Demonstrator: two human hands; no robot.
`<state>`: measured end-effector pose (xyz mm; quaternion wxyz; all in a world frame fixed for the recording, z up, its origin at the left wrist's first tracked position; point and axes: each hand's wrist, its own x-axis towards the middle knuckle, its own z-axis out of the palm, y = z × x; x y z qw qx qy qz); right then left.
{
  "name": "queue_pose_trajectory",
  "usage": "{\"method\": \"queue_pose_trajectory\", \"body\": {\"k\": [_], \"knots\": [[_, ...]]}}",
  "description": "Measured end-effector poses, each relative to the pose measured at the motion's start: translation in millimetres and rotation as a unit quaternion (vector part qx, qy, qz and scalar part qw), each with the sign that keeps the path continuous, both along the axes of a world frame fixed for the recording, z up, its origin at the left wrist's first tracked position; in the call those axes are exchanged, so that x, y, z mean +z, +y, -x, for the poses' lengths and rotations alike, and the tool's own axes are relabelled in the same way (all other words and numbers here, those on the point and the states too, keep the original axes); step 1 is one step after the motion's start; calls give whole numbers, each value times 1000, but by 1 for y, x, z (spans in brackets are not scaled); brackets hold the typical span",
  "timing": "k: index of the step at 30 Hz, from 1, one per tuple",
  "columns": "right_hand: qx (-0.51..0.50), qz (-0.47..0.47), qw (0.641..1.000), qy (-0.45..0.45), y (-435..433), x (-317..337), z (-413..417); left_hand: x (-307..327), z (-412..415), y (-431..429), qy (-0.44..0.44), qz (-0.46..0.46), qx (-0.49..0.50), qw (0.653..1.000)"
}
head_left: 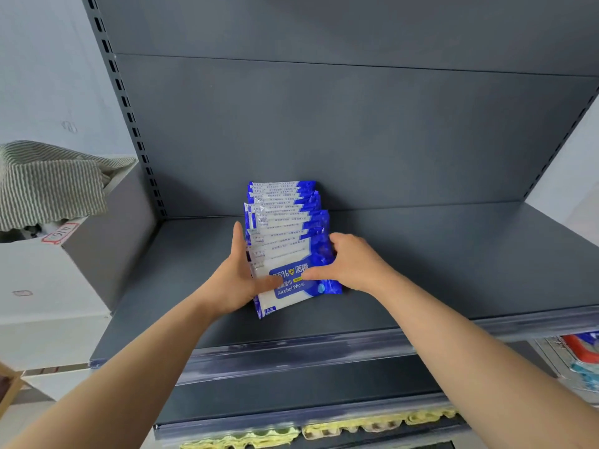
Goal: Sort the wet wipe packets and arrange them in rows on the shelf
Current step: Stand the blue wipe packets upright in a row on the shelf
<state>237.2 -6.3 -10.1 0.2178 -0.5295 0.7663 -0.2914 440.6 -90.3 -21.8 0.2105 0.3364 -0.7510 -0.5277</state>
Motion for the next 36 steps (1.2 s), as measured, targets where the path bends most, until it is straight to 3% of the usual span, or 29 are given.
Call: {"method": "queue_pose_trajectory", "body": {"k": [3, 10, 14, 18, 21, 25, 28, 36], "knots": [[-23, 8, 1000, -4, -4, -1, -2, 4, -6, -6, -9, -34, -6, 999], [113, -64, 979, -158, -5, -9, 7, 1, -3, -3, -8, -42, -57, 997], [90, -52, 981, -165, -6, -1, 22, 2, -4, -8, -5, -26, -50, 998], [145, -72, 965, -204, -12, -5, 14, 4, 0, -9, -34, -23, -59, 997], [175, -89, 963, -185, -12, -10, 10, 3, 1, -6, -34, -34, -71, 996], [72, -66, 980, -173, -19, 6, 18, 11, 2, -13, 29, -49, 21, 998], [16, -36, 987, -156, -37, 15, 26, 20, 16, -41, 19, -78, 79, 994], [9, -22, 963, -270, -84, 1, 20, 1, 41, -77, 76, -140, 34, 987]]}}
